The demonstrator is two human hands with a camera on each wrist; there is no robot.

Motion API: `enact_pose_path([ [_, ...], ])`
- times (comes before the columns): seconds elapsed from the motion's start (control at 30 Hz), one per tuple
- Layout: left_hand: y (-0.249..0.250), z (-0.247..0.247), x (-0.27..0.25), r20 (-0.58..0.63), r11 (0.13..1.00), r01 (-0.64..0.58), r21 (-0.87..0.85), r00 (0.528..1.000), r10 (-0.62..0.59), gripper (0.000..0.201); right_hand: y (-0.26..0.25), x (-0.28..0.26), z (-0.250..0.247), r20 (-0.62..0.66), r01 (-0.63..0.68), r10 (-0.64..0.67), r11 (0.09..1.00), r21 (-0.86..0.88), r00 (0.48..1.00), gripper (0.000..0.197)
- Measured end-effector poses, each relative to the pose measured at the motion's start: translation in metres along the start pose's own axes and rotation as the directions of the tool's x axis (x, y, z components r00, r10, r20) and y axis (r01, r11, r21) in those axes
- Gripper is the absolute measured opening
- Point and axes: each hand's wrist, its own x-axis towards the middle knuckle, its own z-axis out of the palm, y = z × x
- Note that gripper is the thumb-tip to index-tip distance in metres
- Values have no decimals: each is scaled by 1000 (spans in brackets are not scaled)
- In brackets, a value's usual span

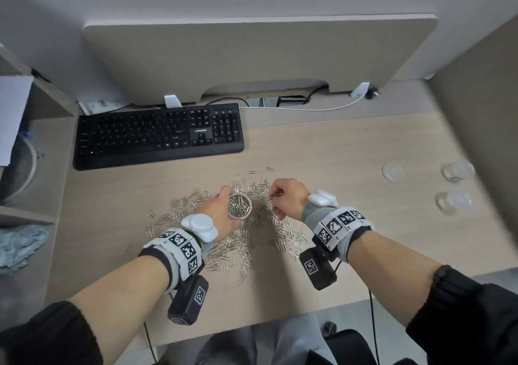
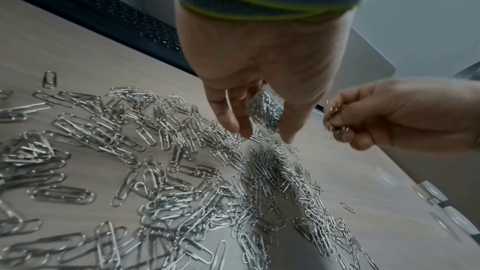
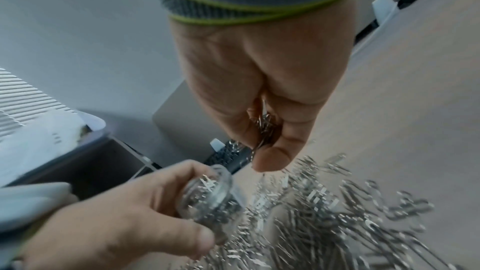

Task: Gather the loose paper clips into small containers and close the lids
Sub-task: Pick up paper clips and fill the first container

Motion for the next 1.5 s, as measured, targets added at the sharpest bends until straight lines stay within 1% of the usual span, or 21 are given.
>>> enact_pose_path([
  [0.13, 9, 0, 2, 11, 1000, -15, -24, 1000, 16, 70, -27, -10, -7, -20, 120, -119, 991, 51, 993, 22],
  [0.2, 15, 0, 3, 0, 998, -27, -48, 1000, 27, 71, -36, -10, -8, -34, 156, -155, 987, 26, 987, 23],
  [0.27, 21, -1, 3, -6, 996, -29, -89, 1000, 29, 72, -41, -10, -7, -30, 198, -201, 976, -90, 979, 22],
  [0.33, 26, -2, 3, -3, 993, -29, -117, 1000, 29, 70, -45, -11, -5, -6, 250, -258, 943, -221, 966, 22],
  [0.37, 28, -2, 3, -7, 991, -34, -128, 999, 33, 69, -45, -11, -4, 5, 269, -277, 930, -251, 961, 22],
  [0.43, 30, -3, 4, -24, 990, -36, -139, 999, 33, 66, -44, -11, -2, 9, 285, -292, 926, -246, 956, 23],
  [0.53, 31, -4, 4, -37, 988, -20, -151, 999, 15, 64, -44, -11, 0, -9, 314, -321, 931, -185, 947, 23],
  [0.63, 30, -4, 3, -68, 984, -19, -174, 998, 7, 60, -48, -12, 0, -9, 336, -341, 928, -159, 940, 22],
  [0.77, 27, -7, 4, -66, 981, -6, -196, 998, -7, 66, -53, -11, -3, 0, 343, -343, 938, -42, 939, 22],
  [0.87, 26, -11, 4, -73, 979, 25, -202, 996, -41, 67, -55, -8, -5, 15, 364, -363, 929, -66, 931, 23],
  [0.93, 28, -13, 4, -73, 975, 29, -222, 996, -46, 64, -55, -5, -6, -4, 372, -373, 925, -73, 928, 21],
  [1.0, 29, -14, 5, -74, 969, 32, -244, 996, -52, 61, -55, -2, -5, -23, 397, -404, 907, -139, 915, 16],
  [1.03, 29, -14, 5, -72, 968, 33, -250, 996, -53, 61, -54, 0, -4, -11, 404, -415, 893, -199, 910, 16],
  [1.1, 29, -16, 5, -66, 963, 32, -268, 996, -51, 62, -52, 2, 0, 26, 382, -397, 860, -338, 917, 22],
  [1.17, 29, -16, 6, -66, 957, 26, -291, 997, -47, 64, -51, 3, 2, 17, 330, -356, 846, -418, 934, 32],
  [1.27, 28, -18, 7, -75, 962, 20, -272, 996, -42, 67, -51, 8, 4, 6, 285, -309, 870, -403, 951, 40],
  [1.37, 24, -17, 10, -98, 963, 19, -267, 994, -47, 67, -51, 15, 2, -16, 270, -292, 903, -333, 956, 39],
  [1.5, 21, -16, 12, -83, 967, 13, -253, 996, -35, 67, -51, 21, 3, -9, 250, -272, 896, -368, 962, 43],
])
